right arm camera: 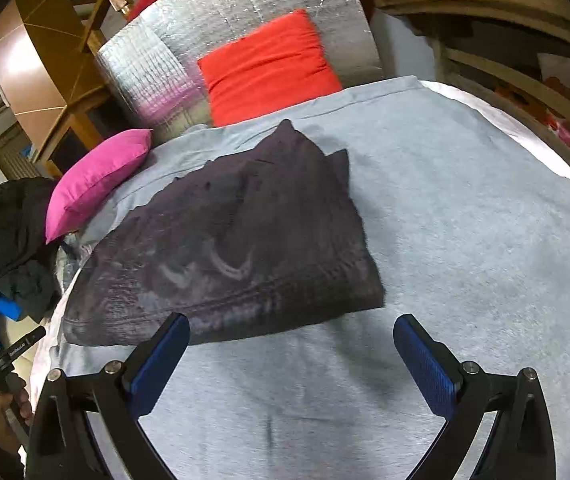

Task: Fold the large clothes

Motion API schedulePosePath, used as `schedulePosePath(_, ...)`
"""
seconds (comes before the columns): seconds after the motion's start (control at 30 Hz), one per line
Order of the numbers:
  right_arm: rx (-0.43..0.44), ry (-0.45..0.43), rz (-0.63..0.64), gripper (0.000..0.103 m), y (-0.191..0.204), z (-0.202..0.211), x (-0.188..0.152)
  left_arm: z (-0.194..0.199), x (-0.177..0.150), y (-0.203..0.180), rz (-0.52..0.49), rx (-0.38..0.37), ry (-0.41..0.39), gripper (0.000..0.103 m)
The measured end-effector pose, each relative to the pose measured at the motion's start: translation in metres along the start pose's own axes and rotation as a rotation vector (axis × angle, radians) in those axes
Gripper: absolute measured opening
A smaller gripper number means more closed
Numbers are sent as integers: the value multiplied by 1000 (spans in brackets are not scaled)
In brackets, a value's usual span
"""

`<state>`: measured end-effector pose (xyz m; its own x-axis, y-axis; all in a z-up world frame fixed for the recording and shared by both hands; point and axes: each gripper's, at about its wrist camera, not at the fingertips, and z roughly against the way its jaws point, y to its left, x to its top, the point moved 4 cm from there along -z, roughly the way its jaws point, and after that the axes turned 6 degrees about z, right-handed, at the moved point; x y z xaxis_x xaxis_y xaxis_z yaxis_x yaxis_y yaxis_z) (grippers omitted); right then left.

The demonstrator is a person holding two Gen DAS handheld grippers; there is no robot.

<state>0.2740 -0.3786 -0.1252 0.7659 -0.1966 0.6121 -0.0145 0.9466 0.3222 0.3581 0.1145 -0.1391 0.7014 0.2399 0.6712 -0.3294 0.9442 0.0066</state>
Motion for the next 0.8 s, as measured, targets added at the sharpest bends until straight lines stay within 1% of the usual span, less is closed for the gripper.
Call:
schedulePosePath(0.23,6,14,13,103,1,-8,-1,-13,4,-3,-4,-10,18,94)
schedulePosePath(0.3,8,18,3,103,-4,-11,2,-19,6,-5,-12,-29,31,94)
schedulePosePath(0.37,11,17,-1,103,-10,-12,7,-25,10,-8,-18,-78,54,94)
schedulePosePath(0.5,42,19,-38,103,-31,-17,33,-44,32,-16,-5,-250,113,94)
schedulePosePath(0.53,56,21,-50,103,-38,-20,43,-51,39,-21,-15,-301,133,94)
schedulePosePath(0.6,78,39,-70,103,-50,-31,59,-64,50,-32,-51,-369,154,94)
schedulePosePath(0.67,101,68,-106,103,-63,-48,75,-79,59,-43,-78,-408,194,94)
schedulePosePath(0.73,169,124,-135,103,-70,-74,87,-98,66,-53,-73,-453,239,94)
schedulePosePath(0.8,211,160,-151,103,-73,-97,95,-112,71,-58,-49,-486,272,94)
